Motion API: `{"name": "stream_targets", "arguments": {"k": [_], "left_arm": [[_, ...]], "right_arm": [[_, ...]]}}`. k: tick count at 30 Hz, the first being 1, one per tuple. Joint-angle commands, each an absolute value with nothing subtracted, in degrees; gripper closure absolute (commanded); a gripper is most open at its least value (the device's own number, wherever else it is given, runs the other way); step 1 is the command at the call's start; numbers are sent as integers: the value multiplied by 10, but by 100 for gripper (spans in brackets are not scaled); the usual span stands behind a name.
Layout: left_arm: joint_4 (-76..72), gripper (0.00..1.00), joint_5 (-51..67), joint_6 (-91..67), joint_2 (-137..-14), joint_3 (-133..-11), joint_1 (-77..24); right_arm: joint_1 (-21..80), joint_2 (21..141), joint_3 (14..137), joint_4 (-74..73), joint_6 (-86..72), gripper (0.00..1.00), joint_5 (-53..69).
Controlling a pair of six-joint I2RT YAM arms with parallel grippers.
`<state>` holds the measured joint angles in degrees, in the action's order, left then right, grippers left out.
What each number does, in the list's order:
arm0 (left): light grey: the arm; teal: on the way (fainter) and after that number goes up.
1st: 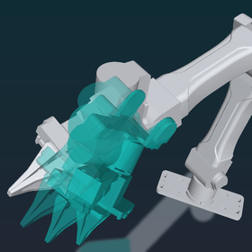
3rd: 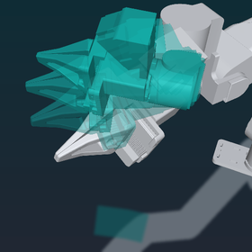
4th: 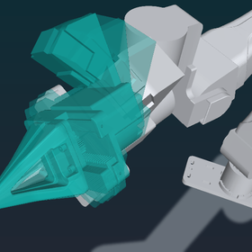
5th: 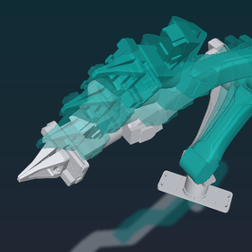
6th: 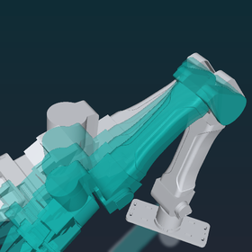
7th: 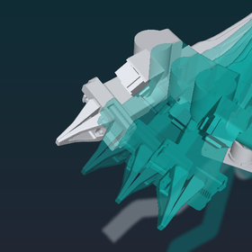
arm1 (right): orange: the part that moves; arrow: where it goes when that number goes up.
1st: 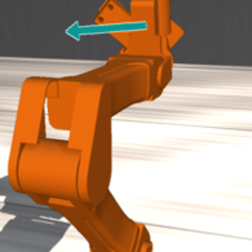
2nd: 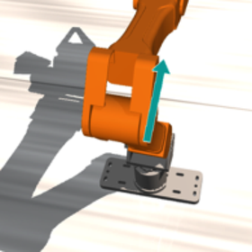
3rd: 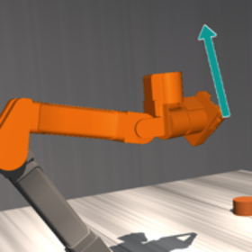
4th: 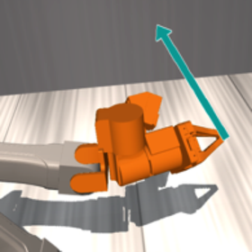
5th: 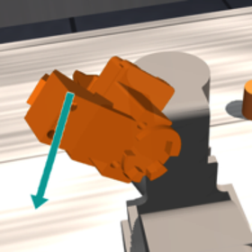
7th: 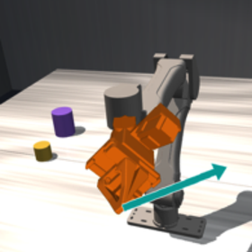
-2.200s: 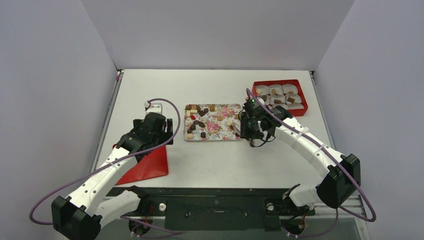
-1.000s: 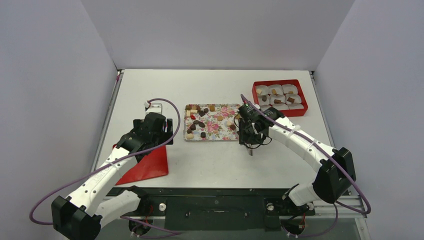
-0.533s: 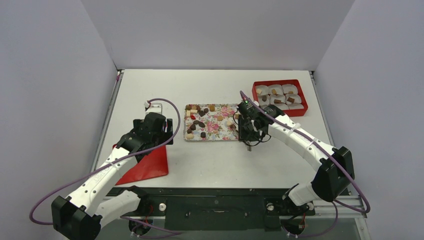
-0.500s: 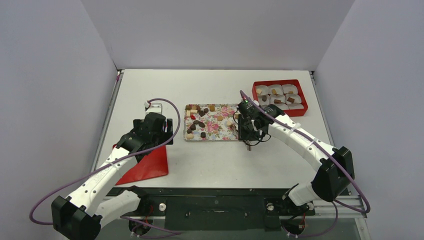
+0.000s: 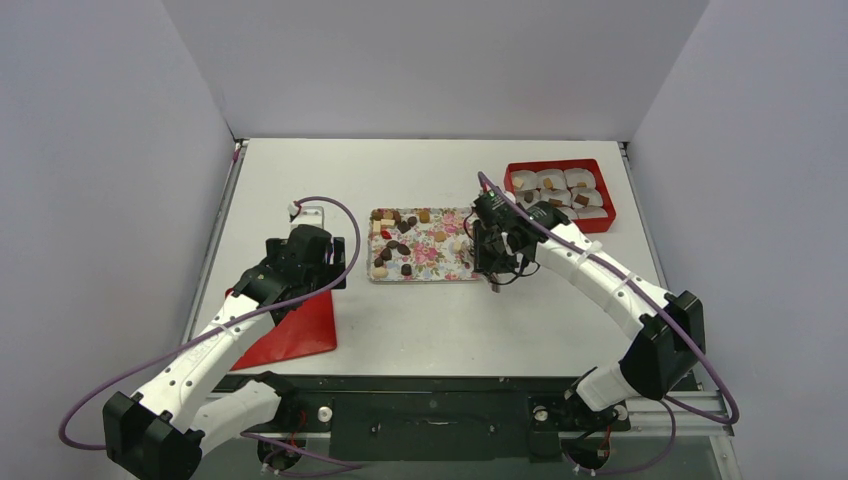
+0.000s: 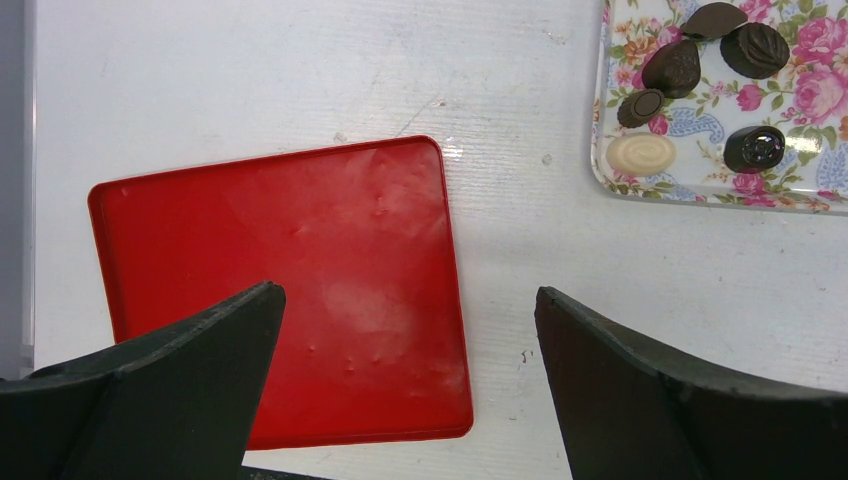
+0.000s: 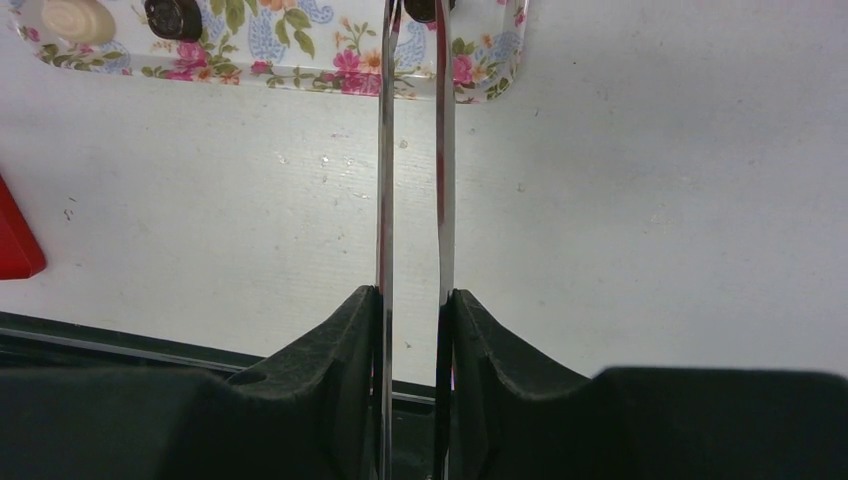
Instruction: Pack the chocolate
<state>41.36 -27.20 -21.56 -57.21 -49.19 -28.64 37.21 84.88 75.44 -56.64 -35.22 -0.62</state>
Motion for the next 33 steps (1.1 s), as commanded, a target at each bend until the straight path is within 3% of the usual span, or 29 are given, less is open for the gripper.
{"name": "stream_targets", "arguments": {"k": [1,12,19,33], "left_arm": [[396,4,-281,-209,-571,-500,-281],[395,4,-278,-209,-575,-500,-278],[396,4,-279,-210,-575,-500,-277],[396,4,-279,-210,-574,-500,-277]], "right_arm": [[369,848,790,-564,-349,75,-18],[360,853,812,-572,-342,74,-15],[357,842,789,-587,-335,60,-22],[350,837,746,-588,-324,63,-30]]}}
